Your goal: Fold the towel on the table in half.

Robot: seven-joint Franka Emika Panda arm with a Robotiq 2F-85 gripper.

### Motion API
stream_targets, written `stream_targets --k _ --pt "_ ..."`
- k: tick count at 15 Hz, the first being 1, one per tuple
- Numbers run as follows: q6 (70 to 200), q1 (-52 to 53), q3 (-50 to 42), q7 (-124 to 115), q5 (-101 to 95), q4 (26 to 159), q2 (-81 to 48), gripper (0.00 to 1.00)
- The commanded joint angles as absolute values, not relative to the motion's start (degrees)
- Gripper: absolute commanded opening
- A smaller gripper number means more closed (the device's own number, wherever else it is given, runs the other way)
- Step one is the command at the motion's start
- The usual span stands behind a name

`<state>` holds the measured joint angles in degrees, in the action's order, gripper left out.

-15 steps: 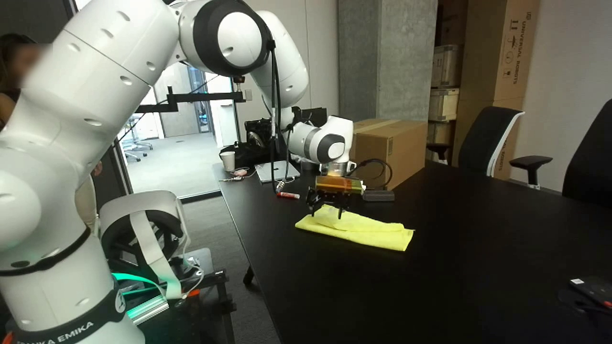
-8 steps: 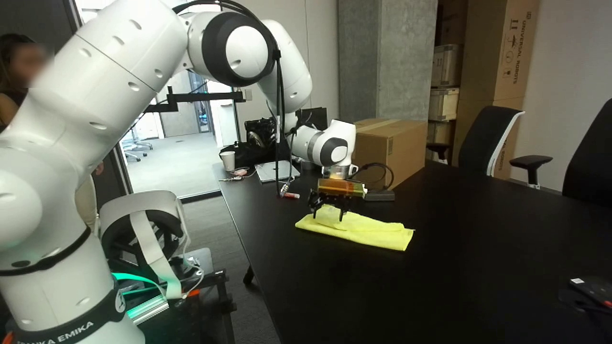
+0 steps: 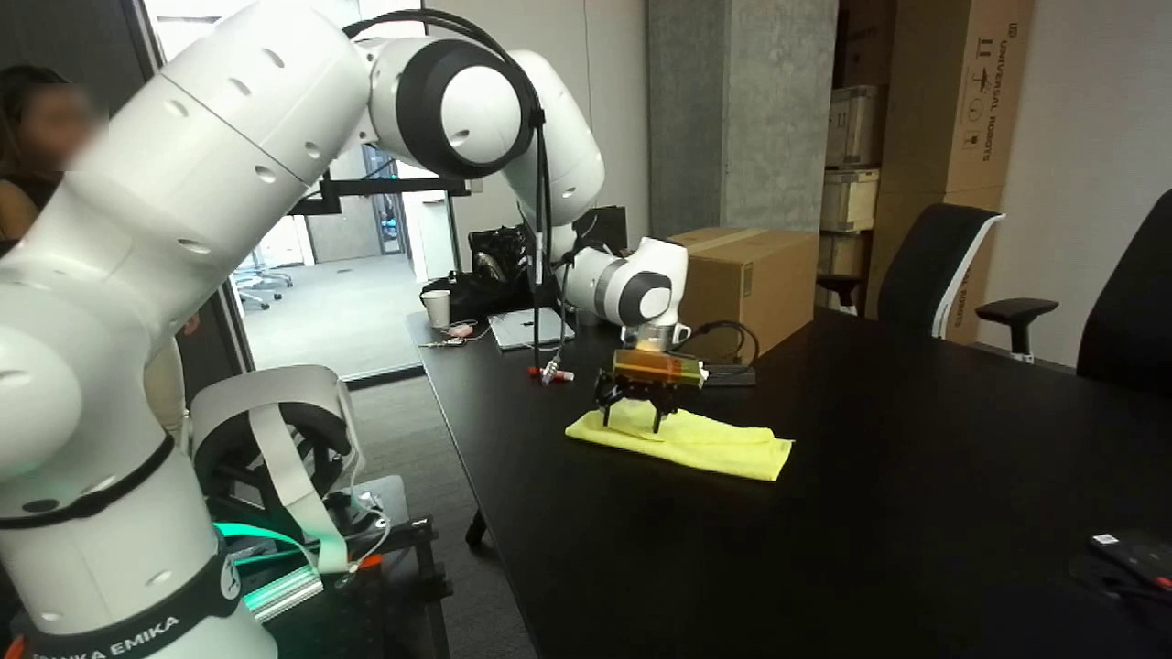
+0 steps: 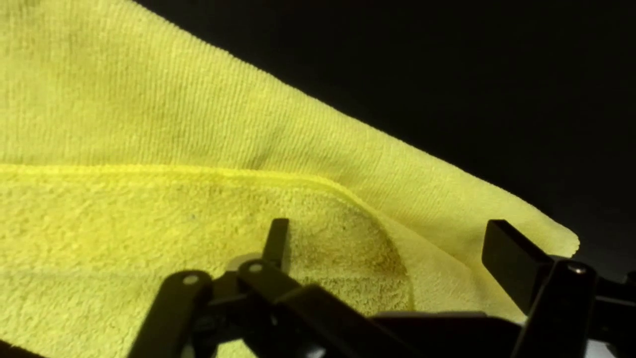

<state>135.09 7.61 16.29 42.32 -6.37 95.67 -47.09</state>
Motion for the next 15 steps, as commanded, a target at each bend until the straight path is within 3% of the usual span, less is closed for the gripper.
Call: stream_targets --k 1,13,14,15 --pt "134.1 9.5 14.3 40.0 -8.0 92.7 -49.3 1.0" --pt "132.3 10.2 13.6 37.7 -9.3 90.9 -49.2 0.98" --pt "132.0 10.2 13.6 37.6 -9.4 90.8 -49.2 0.78" --pt "131.7 10.1 13.7 37.6 -9.3 91.1 -48.8 0.74"
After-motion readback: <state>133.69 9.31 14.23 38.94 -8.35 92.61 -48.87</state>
